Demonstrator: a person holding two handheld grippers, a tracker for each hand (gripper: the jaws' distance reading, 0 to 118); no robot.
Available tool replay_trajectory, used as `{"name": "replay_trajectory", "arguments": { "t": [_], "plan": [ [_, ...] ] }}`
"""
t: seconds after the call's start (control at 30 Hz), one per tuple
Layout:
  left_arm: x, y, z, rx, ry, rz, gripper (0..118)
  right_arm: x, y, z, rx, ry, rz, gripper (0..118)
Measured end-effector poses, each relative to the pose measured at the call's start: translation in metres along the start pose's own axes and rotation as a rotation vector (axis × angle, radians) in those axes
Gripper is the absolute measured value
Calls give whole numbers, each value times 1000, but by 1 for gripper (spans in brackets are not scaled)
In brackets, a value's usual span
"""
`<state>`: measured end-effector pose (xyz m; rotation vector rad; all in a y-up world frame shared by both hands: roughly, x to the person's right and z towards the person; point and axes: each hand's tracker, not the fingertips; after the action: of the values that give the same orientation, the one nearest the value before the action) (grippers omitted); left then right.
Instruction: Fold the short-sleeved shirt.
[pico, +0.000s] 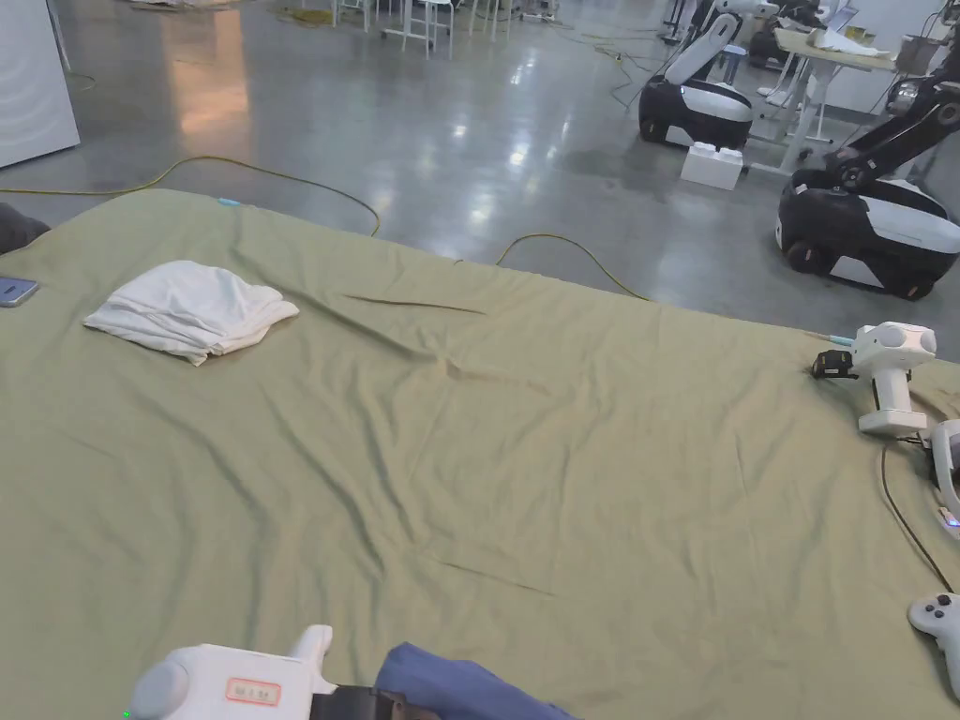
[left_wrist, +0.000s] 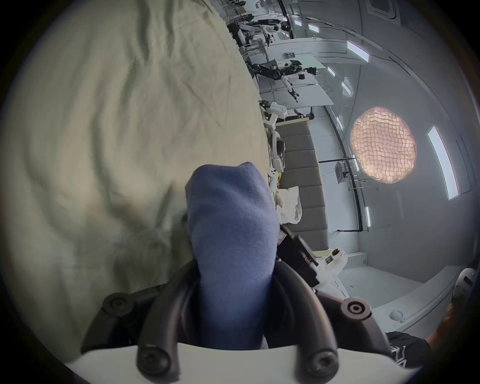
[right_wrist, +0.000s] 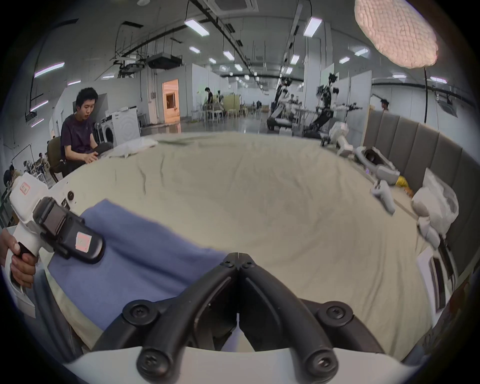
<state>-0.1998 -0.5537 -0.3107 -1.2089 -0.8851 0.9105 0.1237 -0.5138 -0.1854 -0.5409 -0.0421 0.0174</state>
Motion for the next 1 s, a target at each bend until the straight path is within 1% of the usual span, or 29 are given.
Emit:
{"name": "replay_trajectory", "arguments": {
  "t": [0.13,0.27,0.37,0.4,0.53,0.57,0.7,0.8,0.83,0.93,0.97,1.0],
  "plan": [
    [13,18,51,32,31,-33,30,16,47,4,98,-17,1,0],
    [14,36,124,107,97,-54,30,38,93,13,205,-48,-17,0],
    [10,52,175,144,157,-51,30,54,119,16,242,-75,-27,0],
    [9,58,197,169,209,-49,30,60,126,16,253,-85,-29,0],
    [1,75,272,202,316,-26,30,80,146,20,289,-121,-32,0],
    [17,68,283,199,345,-28,30,85,150,21,297,-130,-31,0],
    [5,78,339,246,480,35,30,100,160,21,304,-163,-51,0],
    [-4,81,362,281,569,78,30,105,162,21,293,-163,-83,0],
    [1,77,355,289,588,88,30,105,161,20,293,-165,-86,0],
    [-8,79,356,289,656,131,30,104,159,18,283,-166,-89,0],
    [-27,88,359,281,671,155,33,104,158,17,280,-164,-92,0],
    [-29,86,357,285,695,179,39,103,157,17,277,-162,-92,0]
  ]
}}
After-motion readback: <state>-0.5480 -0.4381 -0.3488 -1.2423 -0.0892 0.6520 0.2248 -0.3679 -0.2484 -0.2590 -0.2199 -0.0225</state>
